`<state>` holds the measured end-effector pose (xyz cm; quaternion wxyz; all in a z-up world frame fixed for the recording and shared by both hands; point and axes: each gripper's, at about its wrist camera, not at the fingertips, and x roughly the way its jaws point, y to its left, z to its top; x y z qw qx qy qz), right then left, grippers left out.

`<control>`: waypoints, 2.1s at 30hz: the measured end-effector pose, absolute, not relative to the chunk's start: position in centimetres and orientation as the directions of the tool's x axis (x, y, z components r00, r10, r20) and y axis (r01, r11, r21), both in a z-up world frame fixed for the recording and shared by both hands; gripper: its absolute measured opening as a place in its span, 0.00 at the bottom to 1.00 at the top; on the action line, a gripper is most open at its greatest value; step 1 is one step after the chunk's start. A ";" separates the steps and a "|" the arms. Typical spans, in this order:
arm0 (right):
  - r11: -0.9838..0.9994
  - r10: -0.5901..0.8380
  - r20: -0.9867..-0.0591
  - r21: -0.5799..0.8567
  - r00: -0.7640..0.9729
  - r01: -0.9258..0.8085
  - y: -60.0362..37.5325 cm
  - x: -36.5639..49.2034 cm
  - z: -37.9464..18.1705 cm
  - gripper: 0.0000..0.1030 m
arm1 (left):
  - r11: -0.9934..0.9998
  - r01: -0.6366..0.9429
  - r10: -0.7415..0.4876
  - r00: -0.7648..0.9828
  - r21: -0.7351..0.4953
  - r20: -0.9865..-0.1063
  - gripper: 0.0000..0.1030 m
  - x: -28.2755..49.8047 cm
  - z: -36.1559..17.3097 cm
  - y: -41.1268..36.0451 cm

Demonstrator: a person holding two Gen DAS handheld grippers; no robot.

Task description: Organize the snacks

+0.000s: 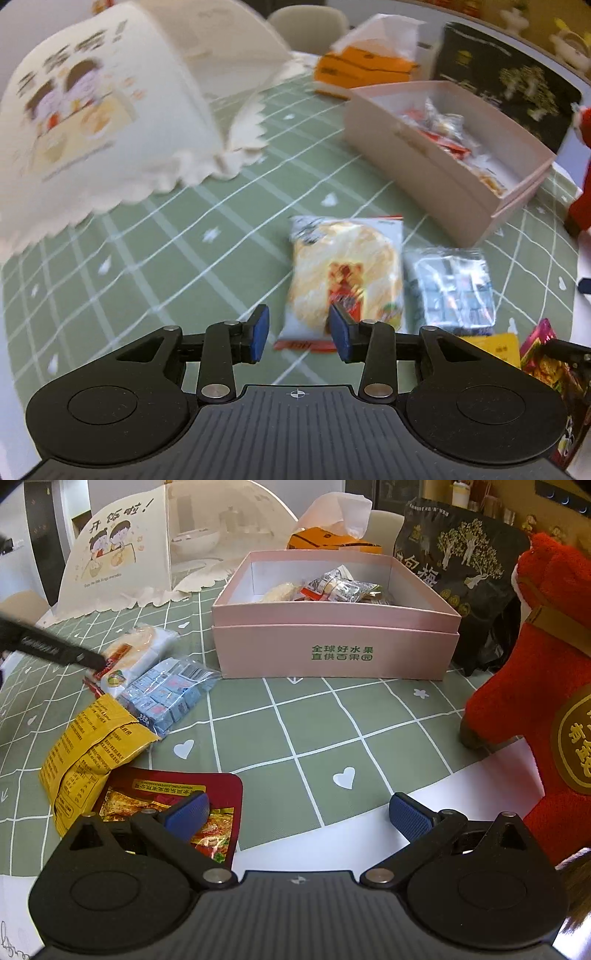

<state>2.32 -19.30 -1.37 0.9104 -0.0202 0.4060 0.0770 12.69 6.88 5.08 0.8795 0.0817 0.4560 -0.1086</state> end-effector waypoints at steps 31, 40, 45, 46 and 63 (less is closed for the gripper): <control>0.986 0.136 -0.713 0.027 0.687 -0.167 -19.3 0.8 -1.5 1.00 | 0.940 0.307 -0.050 0.551 0.146 -0.833 0.74 16.5 3.6 1.2; 0.984 0.143 -0.706 0.028 0.694 -0.175 -19.4 0.6 -1.6 1.00 | 0.971 0.237 -0.135 0.574 0.007 -0.807 0.90 17.2 4.1 2.9; 0.984 0.146 -0.704 0.027 0.695 -0.179 -19.4 0.5 -1.6 1.00 | 0.971 0.241 -0.130 0.510 -0.004 -0.850 0.89 17.9 3.0 3.6; 0.984 0.146 -0.704 0.027 0.695 -0.179 -19.4 0.5 -1.6 1.00 | 0.968 0.252 -0.143 0.489 -0.017 -0.860 0.90 18.0 2.5 3.6; 0.907 0.345 -0.777 0.132 0.527 -0.400 -17.2 0.1 4.1 0.92 | 0.976 0.193 -0.193 0.538 -0.103 -0.821 0.79 13.6 5.2 3.3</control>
